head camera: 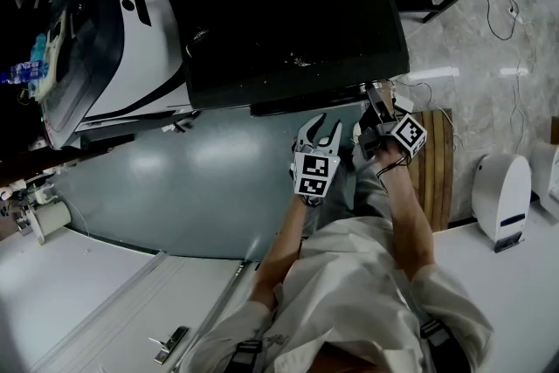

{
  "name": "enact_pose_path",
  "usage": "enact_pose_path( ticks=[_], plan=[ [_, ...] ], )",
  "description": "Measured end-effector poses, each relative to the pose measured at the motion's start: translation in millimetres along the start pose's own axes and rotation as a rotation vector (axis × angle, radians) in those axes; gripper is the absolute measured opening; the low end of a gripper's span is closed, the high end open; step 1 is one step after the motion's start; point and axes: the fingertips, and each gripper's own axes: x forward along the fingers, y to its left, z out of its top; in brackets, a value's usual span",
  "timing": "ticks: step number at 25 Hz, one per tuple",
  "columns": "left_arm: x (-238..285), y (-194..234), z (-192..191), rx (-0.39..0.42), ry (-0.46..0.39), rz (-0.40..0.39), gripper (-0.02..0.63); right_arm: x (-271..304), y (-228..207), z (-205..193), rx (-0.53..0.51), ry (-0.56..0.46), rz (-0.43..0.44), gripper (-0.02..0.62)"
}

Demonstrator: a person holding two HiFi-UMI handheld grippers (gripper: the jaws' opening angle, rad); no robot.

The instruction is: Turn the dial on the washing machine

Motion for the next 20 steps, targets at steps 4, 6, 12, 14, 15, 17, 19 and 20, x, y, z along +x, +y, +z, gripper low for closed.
enact_pose_path(
  ticks=[4, 6, 12, 14, 15, 17, 19, 20],
  plan=[
    [0, -1, 0, 0.003, -0.001, -0.002, 0.146, 0, -1, 1, -0.039, 0.021, -0.012, 0.286],
    [-1, -1, 0, 0.003, -0.001, -0.002, 0.144, 0, -4, 2, -0.071, 0.031, -0.026, 0.301],
    [-2, -2, 0, 0.004, -0.001, 0.0, 0.144, -2, 0, -1, -0.207, 0.079, -0.061, 0.324],
    [-3, -2, 0, 0.003, -0.002, 0.001, 0.144, -2, 3, -2, -0.25, 0.087, -0.062, 0.324],
    [-3, -2, -1, 0.003, -0.002, 0.001, 0.144, -3, 5, -3, -0.278, 0.095, -0.063, 0.325],
    [-3, -3, 0, 0.003, -0.003, 0.0, 0.146, -4, 7, -7, -0.356, 0.119, -0.072, 0.336],
    [-3, -3, -1, 0.004, -0.003, 0.0, 0.144, -4, 7, -9, -0.447, 0.139, -0.097, 0.342],
    [-3, -3, -1, 0.004, -0.003, 0.0, 0.144, -5, 7, -8, -0.491, 0.143, -0.114, 0.342]
  ],
)
